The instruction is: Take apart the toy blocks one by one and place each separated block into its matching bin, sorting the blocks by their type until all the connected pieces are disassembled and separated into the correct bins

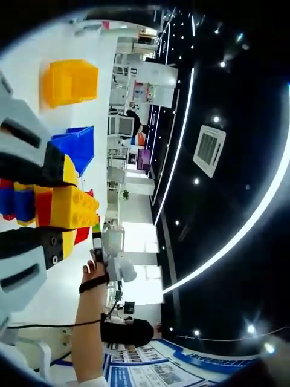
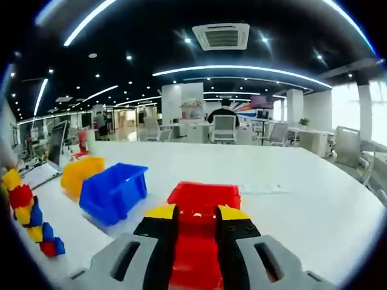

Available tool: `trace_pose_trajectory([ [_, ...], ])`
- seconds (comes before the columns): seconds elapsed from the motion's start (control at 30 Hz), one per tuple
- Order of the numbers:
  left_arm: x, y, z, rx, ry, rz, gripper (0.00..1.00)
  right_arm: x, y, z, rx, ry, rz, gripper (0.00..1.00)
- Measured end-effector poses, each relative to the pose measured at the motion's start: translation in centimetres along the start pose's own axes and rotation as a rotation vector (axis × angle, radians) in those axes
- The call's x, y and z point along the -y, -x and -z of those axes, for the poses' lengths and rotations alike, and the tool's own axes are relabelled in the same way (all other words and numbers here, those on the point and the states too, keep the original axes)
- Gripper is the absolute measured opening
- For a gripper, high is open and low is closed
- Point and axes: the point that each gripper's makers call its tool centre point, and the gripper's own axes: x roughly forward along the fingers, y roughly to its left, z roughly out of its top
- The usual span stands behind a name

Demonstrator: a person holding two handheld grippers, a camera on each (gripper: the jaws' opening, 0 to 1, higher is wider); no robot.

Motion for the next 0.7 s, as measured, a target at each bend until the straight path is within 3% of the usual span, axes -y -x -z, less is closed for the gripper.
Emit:
trace_pose_trajectory([
  [0.07,0.0,0.0,0.0,-0.001,-0.002,0.0,0.26,0.2,0.0,-0.3,0.041,0.038,0.008,0.4],
  [0.13,0.0,0.0,0.0,-0.001,-0.001,0.001,0.26,0.0,0.2,-0.2,0.045,-0.003,-0.015,0.57],
  [0.23,-0.1,0.0,0.2,-0.003,0.002,0.0,0.26,-0.6,0.8,0.0,0.045,-0.02,-0.04,0.51],
  [0.47,-0.1,-0.1,0.0,0.0,0.0,-0.001,0.26,-2.0,2.8,-0.5,0.076,-0.002,-0.104,0.49],
  [0.7,-0.1,0.0,-0.4,0.006,0.002,-0.001,0.26,-4.5,6.2,-1.4,0.113,0.052,-0.202,0.48],
])
